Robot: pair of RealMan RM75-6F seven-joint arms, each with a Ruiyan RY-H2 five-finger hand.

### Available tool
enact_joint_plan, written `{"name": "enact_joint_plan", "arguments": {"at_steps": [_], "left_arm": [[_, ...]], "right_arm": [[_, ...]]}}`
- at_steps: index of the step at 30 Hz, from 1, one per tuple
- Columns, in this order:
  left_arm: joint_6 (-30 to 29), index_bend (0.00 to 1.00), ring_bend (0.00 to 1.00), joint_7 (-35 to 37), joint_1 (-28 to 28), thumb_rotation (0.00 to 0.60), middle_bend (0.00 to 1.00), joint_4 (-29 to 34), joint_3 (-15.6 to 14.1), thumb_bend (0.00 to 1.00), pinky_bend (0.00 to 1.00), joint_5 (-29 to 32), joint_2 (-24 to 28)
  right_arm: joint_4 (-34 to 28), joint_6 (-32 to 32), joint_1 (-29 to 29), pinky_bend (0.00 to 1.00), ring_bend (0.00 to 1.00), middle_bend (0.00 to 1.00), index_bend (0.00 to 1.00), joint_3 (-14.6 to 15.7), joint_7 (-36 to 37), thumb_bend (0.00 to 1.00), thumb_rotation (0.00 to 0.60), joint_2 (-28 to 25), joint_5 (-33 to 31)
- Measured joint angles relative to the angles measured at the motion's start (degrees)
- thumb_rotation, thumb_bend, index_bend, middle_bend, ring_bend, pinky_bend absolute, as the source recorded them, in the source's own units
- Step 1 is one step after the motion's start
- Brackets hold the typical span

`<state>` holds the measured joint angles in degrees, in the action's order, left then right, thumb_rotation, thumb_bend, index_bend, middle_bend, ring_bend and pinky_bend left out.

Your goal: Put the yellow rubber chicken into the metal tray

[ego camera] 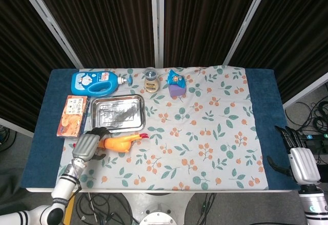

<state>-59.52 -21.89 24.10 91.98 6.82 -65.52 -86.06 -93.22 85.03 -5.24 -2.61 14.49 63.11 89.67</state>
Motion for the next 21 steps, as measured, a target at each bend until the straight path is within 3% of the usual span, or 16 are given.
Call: {"name": "enact_joint_plan", "arguments": {"at_steps": [6,13,21], "left_arm": [[1.63,0.28,0.18,-2.36,1.39,0.6,0.27,-1.76,-0.45,0.22,0.31,4.44,-1.23],[2.25,0.28,0.18,-3.81,2.01,0.6,0.32,-2.68,-1.25,0.31,0.31,7.52,-1.33],[3.08,0.37,0.28,-3.75,2.61,0.6,0.4,-1.98,-2.37,0.38,0.31,9.26,0.15]], "right_arm": [[-0.06,-0.03,-0.03,0.0,0.0,0.12,0.06,0.09,-0.18,0.24,0.6,0.09,0.11],[-0.45,-0.12,-0.16,0.0,0.0,0.12,0.06,0.08,-0.49,0.24,0.6,-0.03,0.15],[-0.8,-0.06,-0.12,0.0,0.0,0.12,0.06,0.07,-0.74,0.24,0.6,-0.24,0.04]]}}
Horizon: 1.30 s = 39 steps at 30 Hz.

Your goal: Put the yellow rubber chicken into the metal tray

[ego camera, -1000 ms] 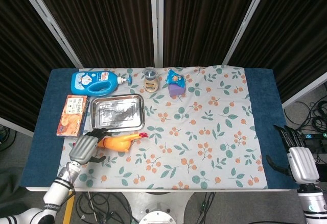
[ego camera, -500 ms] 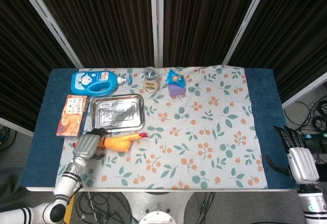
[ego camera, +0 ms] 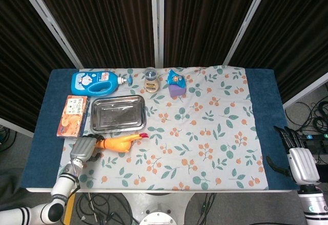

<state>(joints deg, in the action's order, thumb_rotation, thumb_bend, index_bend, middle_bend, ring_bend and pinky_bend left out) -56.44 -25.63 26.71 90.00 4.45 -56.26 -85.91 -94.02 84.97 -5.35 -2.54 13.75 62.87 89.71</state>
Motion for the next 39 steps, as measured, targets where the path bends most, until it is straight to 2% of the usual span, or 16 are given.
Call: {"name": "enact_joint_plan", "arguments": {"at_steps": [8,13,20,24,28,34,39], "left_arm": [[-1.81,0.4,0.31,1.29,-0.66,0.6,0.43,0.79,-1.97,0.38,0.31,-3.47,0.16],[-2.08,0.41,0.34,1.65,-0.76,0.6,0.45,-0.85,-2.19,0.38,0.34,-3.34,-0.66],[-2.86,0.56,0.46,3.55,-0.9,0.6,0.56,-5.16,-1.5,0.4,0.46,-3.35,-2.85],[-3.38,0.65,0.57,5.61,-1.16,0.6,0.66,-7.37,-1.38,0.48,0.63,-4.75,-3.83],[-2.2,0.71,0.64,8.23,-1.23,0.6,0.73,-8.34,-1.59,0.57,0.74,-5.79,-3.85],[-1.34,0.76,0.75,15.85,-1.63,0.6,0.83,-7.84,-1.71,0.71,0.85,-9.21,-2.52],[-1.47,0.77,0.76,27.85,-2.16,0.6,0.84,-6.65,-2.25,0.77,0.87,-16.23,0.64]], "right_arm": [[-0.15,-0.23,-0.09,0.0,0.0,0.12,0.06,-0.06,-0.03,0.24,0.6,-0.08,-0.22],[-0.12,-0.54,-0.24,0.0,0.0,0.12,0.06,-0.14,-0.05,0.24,0.6,-0.09,-0.47],[-0.11,-0.59,-0.23,0.0,0.0,0.12,0.06,-0.06,0.03,0.24,0.6,-0.08,-0.48],[-0.21,-0.51,-0.21,0.0,0.0,0.12,0.06,-0.03,0.09,0.24,0.6,-0.15,-0.39],[-0.35,-0.17,-0.12,0.0,0.0,0.12,0.06,-0.04,0.16,0.24,0.6,-0.37,-0.17],[-1.19,-0.06,-0.45,0.0,0.0,0.12,0.06,0.05,0.64,0.24,0.6,-1.6,1.14],[-2.87,-0.39,-1.44,0.0,0.0,0.12,0.06,0.02,0.84,0.24,0.6,-3.3,2.94]]}}
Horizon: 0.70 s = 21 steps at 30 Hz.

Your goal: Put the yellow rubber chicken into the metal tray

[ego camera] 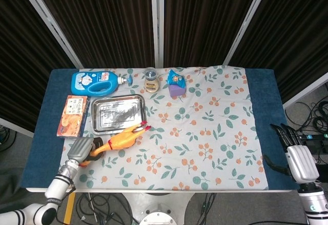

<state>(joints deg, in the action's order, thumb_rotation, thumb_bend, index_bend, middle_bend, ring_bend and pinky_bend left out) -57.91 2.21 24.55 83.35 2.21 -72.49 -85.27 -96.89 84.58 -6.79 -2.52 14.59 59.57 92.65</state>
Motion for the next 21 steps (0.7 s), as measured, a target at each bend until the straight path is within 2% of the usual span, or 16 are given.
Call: {"name": "enact_joint_plan", "arguments": {"at_steps": [5,12,17,21], "left_arm": [[0.74,0.77,0.77,12.38,0.53,0.6,0.84,3.5,-0.41,0.77,0.87,-6.02,4.98],[3.59,0.78,0.78,28.22,4.69,0.6,0.85,9.34,0.59,0.79,0.87,-12.73,10.77],[7.57,0.78,0.78,32.58,9.49,0.6,0.85,12.93,3.5,0.79,0.87,-12.82,12.47],[9.69,0.78,0.78,32.61,11.64,0.6,0.85,14.65,5.65,0.8,0.87,-9.6,12.89]], "right_arm": [[-2.9,-1.22,-2.42,0.0,0.0,0.13,0.06,-0.17,0.0,0.23,0.6,-2.01,3.7],[-8.97,-5.77,-8.48,0.01,0.02,0.17,0.1,-1.76,-3.98,0.05,0.6,-2.67,7.73],[-12.3,-10.23,-12.56,0.04,0.05,0.21,0.19,-4.3,-11.22,0.0,0.6,-0.22,7.06],[-14.3,-14.41,-16.54,0.04,0.05,0.22,0.19,-7.06,-18.36,0.0,0.6,3.57,3.91]]}}
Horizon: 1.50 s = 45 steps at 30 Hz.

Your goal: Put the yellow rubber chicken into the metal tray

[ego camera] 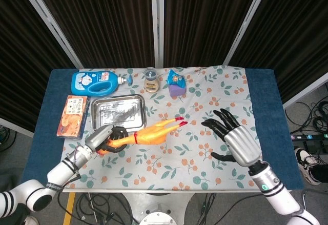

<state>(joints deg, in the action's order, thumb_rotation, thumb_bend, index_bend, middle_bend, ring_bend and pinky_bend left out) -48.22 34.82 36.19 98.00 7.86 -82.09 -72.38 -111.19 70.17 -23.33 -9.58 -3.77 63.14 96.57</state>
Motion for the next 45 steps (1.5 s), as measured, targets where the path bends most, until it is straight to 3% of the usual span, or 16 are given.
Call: {"name": "enact_joint_plan", "arguments": {"at_steps": [10,19,27,45], "left_arm": [[1.78,0.78,0.78,-10.48,3.45,0.6,0.85,4.53,3.33,0.8,0.87,9.95,0.03],[1.87,0.78,0.78,-15.79,5.05,0.6,0.85,7.74,4.52,0.8,0.87,15.26,0.2],[2.28,0.78,0.78,-17.25,5.79,0.6,0.85,8.62,4.92,0.8,0.87,16.77,0.65],[5.51,0.78,0.78,-13.97,6.7,0.6,0.85,8.45,6.18,0.8,0.87,18.16,2.44]], "right_arm": [[-3.3,-10.29,-10.23,0.04,0.05,0.23,0.19,-5.41,-17.99,0.0,0.6,7.89,-14.34],[-1.45,-11.4,-16.62,0.04,0.05,0.24,0.2,-6.91,-28.85,0.04,0.6,15.39,-21.79],[0.68,-9.95,-18.72,0.04,0.07,0.28,0.25,-6.41,-32.91,0.06,0.6,17.86,-24.61],[3.23,-7.45,-20.37,0.04,0.08,0.29,0.26,-3.93,-34.72,0.07,0.6,19.93,-26.22]]}}
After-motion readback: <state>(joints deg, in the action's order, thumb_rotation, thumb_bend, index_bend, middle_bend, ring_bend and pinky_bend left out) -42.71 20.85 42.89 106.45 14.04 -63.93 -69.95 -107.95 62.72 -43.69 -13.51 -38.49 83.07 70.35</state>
